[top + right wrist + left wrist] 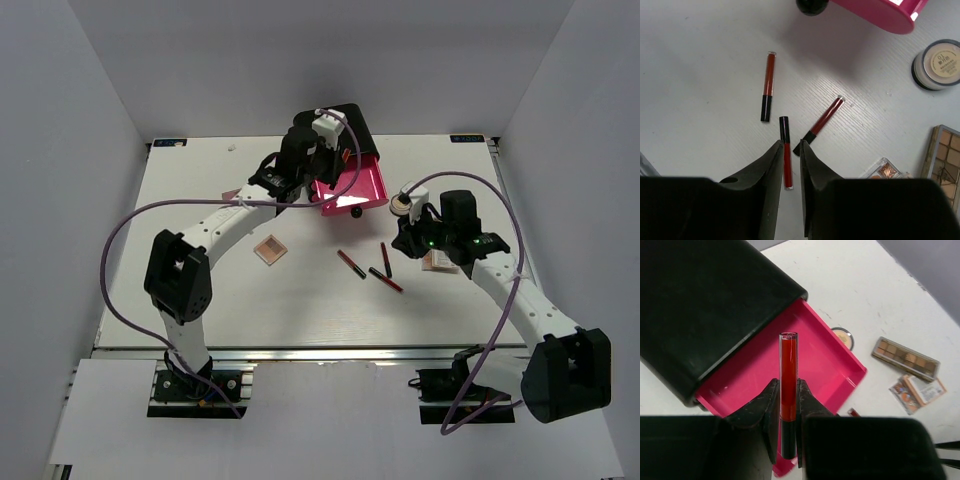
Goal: Organize the makeup
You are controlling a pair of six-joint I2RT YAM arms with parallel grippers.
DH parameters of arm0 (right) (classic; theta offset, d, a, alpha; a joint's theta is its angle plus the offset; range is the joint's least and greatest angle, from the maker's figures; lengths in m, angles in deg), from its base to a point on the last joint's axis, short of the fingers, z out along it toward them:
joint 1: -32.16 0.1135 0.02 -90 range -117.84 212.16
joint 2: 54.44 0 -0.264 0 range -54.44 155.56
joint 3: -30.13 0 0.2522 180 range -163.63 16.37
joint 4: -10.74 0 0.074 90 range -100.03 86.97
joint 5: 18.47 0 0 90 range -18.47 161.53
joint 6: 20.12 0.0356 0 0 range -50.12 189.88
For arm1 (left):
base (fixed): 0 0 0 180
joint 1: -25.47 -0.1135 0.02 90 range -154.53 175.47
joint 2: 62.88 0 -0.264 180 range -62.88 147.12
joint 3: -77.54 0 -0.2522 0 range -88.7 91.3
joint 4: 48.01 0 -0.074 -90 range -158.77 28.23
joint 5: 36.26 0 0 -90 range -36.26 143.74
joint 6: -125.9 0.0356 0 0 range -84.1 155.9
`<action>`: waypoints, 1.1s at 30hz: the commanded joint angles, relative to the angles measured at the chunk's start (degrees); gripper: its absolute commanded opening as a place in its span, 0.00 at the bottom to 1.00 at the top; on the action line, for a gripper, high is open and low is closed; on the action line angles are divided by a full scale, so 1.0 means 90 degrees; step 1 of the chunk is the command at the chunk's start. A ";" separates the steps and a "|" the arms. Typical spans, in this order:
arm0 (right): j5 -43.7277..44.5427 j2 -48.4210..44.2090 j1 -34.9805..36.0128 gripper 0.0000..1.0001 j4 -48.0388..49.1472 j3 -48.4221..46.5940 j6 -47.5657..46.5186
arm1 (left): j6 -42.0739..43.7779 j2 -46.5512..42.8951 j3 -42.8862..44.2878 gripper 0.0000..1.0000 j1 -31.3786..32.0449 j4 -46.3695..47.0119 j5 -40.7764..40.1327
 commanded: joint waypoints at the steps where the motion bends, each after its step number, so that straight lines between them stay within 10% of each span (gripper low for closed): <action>1: -0.0130 -0.0060 -0.0210 0.26 0.0145 0.0022 0.0299 | 0.0558 0.0169 0.0510 0.00 0.0014 -0.0081 -0.0220; 11: -0.0023 -0.0060 -0.0347 0.37 0.0301 0.0256 0.0280 | 0.0989 0.0707 0.0795 0.00 0.0034 -0.0257 -0.0603; 19: 0.0249 0.0700 -0.0338 0.51 0.0477 0.0266 0.0533 | 0.0910 0.0600 0.0491 0.49 0.0141 -0.0140 -0.0777; 33: 0.1754 0.1942 0.0365 0.51 0.0887 -0.0008 0.1168 | -0.0133 -0.0968 -0.0333 0.69 0.0141 0.0104 -0.1490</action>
